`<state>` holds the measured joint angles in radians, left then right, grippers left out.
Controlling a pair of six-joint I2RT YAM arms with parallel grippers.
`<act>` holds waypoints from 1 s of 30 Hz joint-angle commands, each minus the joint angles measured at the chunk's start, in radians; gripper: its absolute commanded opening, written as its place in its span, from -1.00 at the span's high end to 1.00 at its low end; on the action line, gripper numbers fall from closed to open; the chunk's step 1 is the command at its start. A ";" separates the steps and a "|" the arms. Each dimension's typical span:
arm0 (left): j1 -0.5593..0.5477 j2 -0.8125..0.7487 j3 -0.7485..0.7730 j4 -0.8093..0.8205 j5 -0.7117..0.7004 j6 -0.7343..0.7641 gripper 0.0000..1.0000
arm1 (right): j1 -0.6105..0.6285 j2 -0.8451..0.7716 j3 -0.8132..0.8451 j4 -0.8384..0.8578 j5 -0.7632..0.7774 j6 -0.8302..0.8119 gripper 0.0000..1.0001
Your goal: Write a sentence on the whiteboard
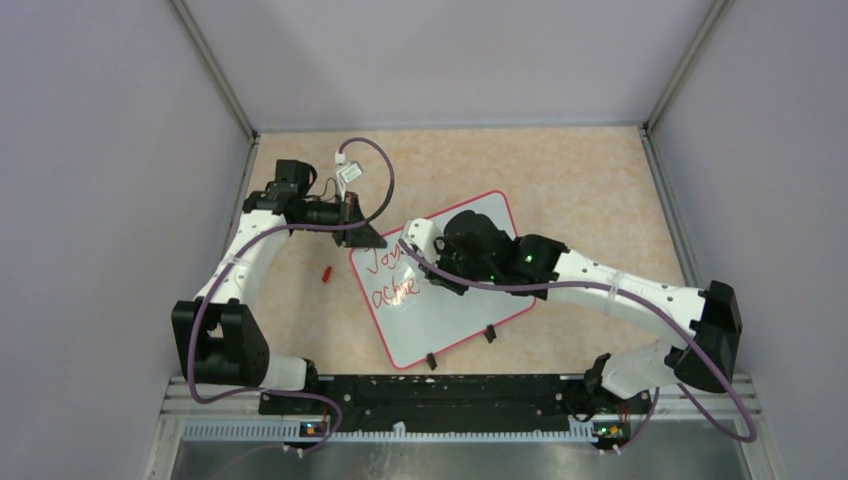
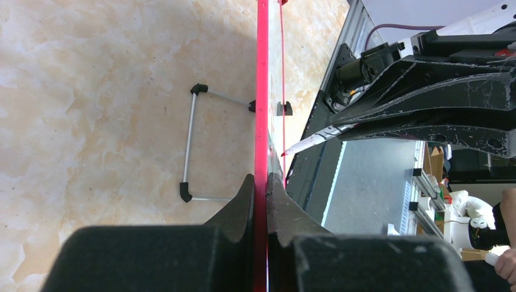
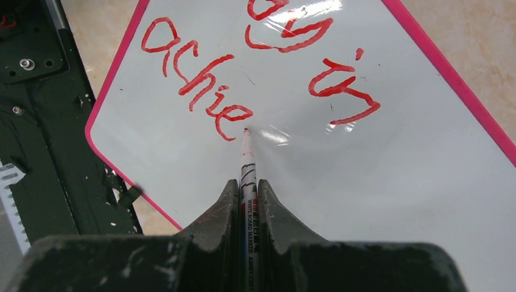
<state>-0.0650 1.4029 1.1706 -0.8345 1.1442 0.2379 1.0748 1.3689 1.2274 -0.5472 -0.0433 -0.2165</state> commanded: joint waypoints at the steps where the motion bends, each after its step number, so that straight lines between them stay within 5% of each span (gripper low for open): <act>1: 0.004 -0.013 -0.003 0.000 -0.099 0.027 1.00 | -0.007 0.008 0.049 0.039 0.026 -0.007 1.00; 18: 0.004 -0.011 -0.008 0.008 -0.095 0.027 1.00 | -0.008 -0.054 -0.085 0.028 0.031 -0.006 1.00; 30: 0.004 -0.016 -0.010 0.006 -0.097 0.024 1.00 | -0.044 -0.016 0.005 0.040 0.034 -0.007 1.00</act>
<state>-0.0650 1.4029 1.1706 -0.8341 1.1435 0.2379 1.0634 1.3380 1.1637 -0.5388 -0.0383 -0.2165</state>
